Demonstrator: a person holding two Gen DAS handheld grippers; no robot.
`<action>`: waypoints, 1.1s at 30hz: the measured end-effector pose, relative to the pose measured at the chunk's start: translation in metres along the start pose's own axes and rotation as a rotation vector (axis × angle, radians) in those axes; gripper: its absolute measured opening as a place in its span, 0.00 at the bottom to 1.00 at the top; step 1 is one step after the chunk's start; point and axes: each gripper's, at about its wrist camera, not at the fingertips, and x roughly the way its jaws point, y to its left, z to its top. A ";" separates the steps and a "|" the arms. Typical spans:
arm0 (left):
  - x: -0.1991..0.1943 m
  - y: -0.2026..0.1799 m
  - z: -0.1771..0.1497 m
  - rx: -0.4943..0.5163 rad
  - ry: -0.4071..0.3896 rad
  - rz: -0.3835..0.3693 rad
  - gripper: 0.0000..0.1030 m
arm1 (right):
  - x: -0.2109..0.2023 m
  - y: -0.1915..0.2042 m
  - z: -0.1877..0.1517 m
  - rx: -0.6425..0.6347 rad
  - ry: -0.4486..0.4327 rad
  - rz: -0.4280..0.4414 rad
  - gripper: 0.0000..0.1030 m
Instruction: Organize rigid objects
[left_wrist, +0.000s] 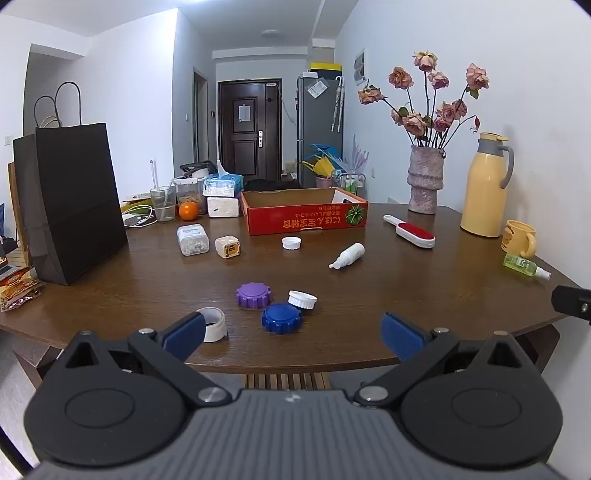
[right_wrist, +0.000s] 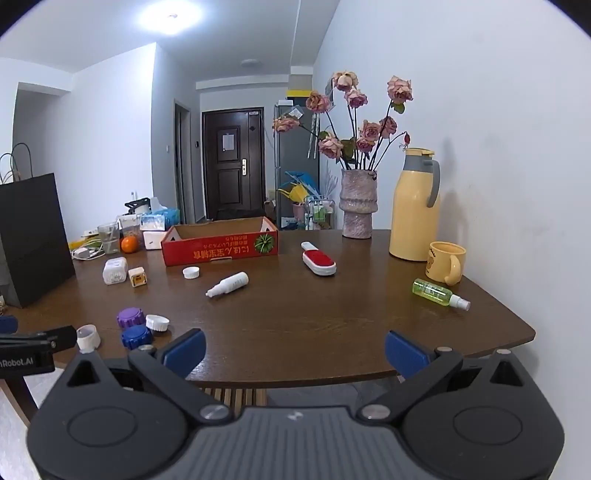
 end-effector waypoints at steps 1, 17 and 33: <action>0.000 0.000 0.000 0.005 0.014 0.001 1.00 | -0.001 0.000 0.000 0.000 -0.001 0.001 1.00; -0.001 -0.005 -0.003 0.000 0.011 0.001 1.00 | 0.004 0.011 -0.004 -0.032 0.042 0.019 1.00; 0.000 -0.005 -0.003 -0.004 0.012 -0.004 1.00 | 0.005 0.012 -0.005 -0.031 0.047 0.019 1.00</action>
